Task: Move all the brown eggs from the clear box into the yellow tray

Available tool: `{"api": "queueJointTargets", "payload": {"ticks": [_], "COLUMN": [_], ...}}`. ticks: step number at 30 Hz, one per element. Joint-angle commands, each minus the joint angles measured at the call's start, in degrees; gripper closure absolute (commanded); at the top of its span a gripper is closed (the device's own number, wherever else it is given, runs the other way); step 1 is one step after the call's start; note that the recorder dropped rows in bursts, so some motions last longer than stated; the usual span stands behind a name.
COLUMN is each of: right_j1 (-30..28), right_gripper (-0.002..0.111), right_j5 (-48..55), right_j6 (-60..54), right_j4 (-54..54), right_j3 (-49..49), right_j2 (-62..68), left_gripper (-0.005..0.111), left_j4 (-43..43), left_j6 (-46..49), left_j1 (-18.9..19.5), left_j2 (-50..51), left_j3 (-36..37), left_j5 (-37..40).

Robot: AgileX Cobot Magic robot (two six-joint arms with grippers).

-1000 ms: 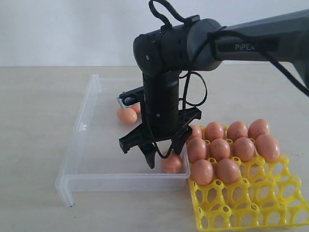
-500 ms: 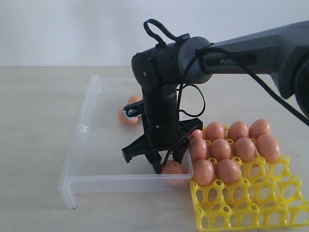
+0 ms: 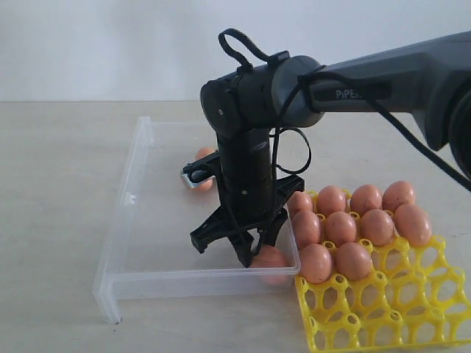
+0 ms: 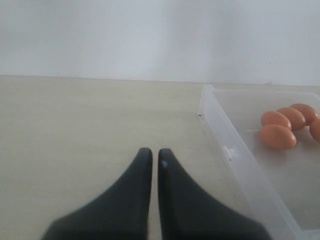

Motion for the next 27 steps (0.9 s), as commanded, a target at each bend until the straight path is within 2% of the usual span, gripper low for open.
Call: {"api": "queueJointTargets", "payload": {"ticks": [1,2,4,14,16,18,20,22,24,27], "right_j1": [-0.23,-0.23,-0.23,-0.23,-0.09,-0.09,-0.09,-0.09,-0.09,-0.09], "right_gripper": [0.048,0.027,0.015,0.014,0.027,0.046,0.070,0.087,0.099,0.102], "right_j5": [1.21,1.21,1.21,1.21,1.21,1.21,1.21,1.21,1.21,1.21], "right_j6": [-1.33,-1.33,-1.33,-4.21,-2.52,-0.88,-1.08,-2.29,-3.27,-5.48], "right_j4": [-0.94,-0.94,-0.94,0.35,0.35,-0.45,-1.03,-1.32,-1.32,-1.47], "right_j3": [-0.20,-0.20,-0.20,-0.20,-0.20,-0.20,-0.20,-0.20,-0.20,-0.20], "right_j2": [-0.08,-0.08,-0.08,-0.19,-0.19,-0.19,-0.19,-0.19,-0.19,-0.19], "left_gripper": [0.103,0.103,0.103,0.103,0.103,0.103,0.103,0.103,0.103,0.103], "left_j4": [-0.14,-0.14,-0.14,-0.14,-0.14,-0.14,-0.14,-0.14,-0.14,-0.14], "left_j6": [0.13,0.13,0.13,0.13,0.13,0.13,0.13,0.13,0.13,0.13], "left_j1": [0.19,0.19,0.19,0.19,0.19,0.19,0.19,0.19,0.19,0.19], "left_j2": [-0.12,-0.12,-0.12,-0.12,-0.12,-0.12,-0.12,-0.12,-0.12,-0.12], "left_j3": [0.15,0.15,0.15,0.15,0.15,0.15,0.15,0.15,0.15,0.15], "left_j5": [-0.47,-0.47,-0.47,-0.47,-0.47,-0.47,-0.47,-0.47,-0.47,-0.47]}}
